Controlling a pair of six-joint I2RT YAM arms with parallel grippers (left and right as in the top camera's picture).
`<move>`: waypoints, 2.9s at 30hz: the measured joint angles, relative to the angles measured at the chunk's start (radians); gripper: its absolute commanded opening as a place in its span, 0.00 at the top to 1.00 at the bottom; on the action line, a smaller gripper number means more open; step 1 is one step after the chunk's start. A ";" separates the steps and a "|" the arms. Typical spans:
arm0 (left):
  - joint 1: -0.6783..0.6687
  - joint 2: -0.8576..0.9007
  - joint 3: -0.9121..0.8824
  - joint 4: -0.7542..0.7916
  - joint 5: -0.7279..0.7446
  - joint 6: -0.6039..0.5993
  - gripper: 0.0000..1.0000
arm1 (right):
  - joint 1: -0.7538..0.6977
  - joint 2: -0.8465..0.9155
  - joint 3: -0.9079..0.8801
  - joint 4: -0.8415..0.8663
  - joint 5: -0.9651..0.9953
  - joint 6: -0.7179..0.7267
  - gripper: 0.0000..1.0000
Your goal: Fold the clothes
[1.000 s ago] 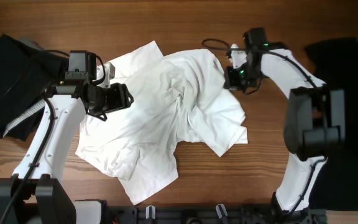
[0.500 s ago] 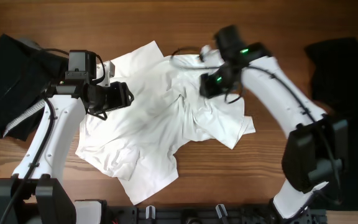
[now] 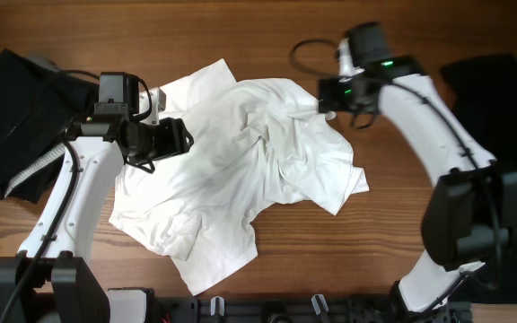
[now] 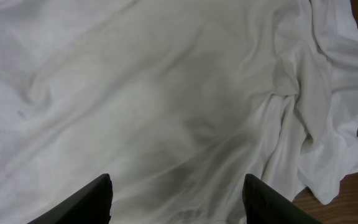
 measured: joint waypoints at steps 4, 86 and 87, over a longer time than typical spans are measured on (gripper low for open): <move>0.000 0.000 0.000 0.000 0.000 0.000 0.33 | -0.123 0.000 0.000 0.013 -0.090 -0.013 0.80; 0.000 0.000 0.000 -0.003 0.000 0.000 0.32 | -0.158 -0.079 0.145 0.325 0.049 -0.114 0.12; 0.000 0.000 0.000 -0.003 0.000 0.000 0.32 | -0.166 -0.079 0.145 0.322 0.065 -0.114 0.07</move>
